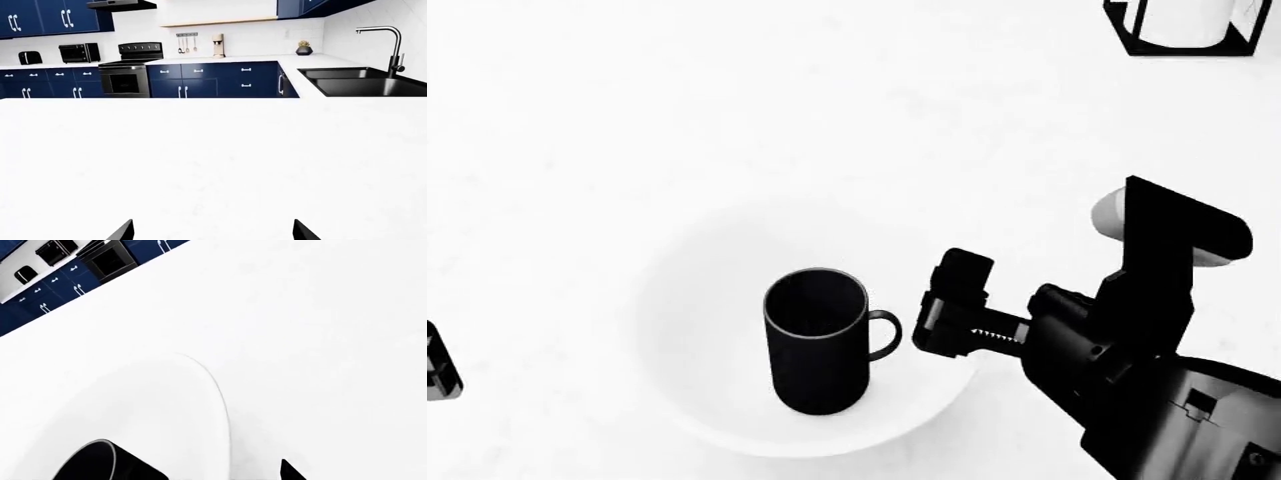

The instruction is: Place the cup inside the bowl on the dining table and move the bowl to any counter.

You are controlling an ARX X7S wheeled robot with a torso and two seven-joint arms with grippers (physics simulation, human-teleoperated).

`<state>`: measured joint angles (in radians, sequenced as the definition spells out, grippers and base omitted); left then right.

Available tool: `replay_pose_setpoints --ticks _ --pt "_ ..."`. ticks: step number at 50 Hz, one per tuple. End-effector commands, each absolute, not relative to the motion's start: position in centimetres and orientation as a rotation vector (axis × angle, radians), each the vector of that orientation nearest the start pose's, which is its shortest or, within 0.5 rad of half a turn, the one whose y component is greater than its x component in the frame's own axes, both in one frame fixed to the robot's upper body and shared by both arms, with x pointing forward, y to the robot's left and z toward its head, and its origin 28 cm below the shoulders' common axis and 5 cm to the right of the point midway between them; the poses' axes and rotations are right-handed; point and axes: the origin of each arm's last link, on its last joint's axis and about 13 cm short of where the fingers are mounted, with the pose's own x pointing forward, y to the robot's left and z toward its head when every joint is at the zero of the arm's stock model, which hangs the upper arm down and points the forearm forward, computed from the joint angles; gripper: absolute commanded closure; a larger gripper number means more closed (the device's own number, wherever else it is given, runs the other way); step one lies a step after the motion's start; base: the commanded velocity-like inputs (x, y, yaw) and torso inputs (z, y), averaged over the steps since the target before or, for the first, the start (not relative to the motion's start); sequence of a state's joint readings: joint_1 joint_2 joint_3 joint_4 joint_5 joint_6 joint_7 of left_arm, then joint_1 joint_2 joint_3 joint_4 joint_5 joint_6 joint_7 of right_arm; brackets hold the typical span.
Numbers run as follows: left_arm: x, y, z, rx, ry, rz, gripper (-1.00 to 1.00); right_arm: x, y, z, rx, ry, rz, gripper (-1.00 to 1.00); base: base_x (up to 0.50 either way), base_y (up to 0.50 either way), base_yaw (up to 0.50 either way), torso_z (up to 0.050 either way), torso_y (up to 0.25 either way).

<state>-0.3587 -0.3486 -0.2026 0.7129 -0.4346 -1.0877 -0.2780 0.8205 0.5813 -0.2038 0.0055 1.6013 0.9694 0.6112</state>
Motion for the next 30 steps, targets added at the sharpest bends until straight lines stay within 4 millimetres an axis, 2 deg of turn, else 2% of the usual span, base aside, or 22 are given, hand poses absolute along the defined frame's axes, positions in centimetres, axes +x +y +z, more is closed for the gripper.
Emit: replay_pose_setpoints --ticks 1,30 --pt "22.0 27.4 17.7 0.045 -0.015 0.184 -1.00 29.4 -14.3 20.7 0.437 0.484 0.274 -1.00 0.00 0.00 0.00 0.000 0.000" --pt "21.9 27.6 17.7 0.047 -0.013 0.186 -1.00 29.7 -13.6 19.5 0.329 0.532 0.299 -1.00 0.00 0.00 0.00 0.000 0.000"
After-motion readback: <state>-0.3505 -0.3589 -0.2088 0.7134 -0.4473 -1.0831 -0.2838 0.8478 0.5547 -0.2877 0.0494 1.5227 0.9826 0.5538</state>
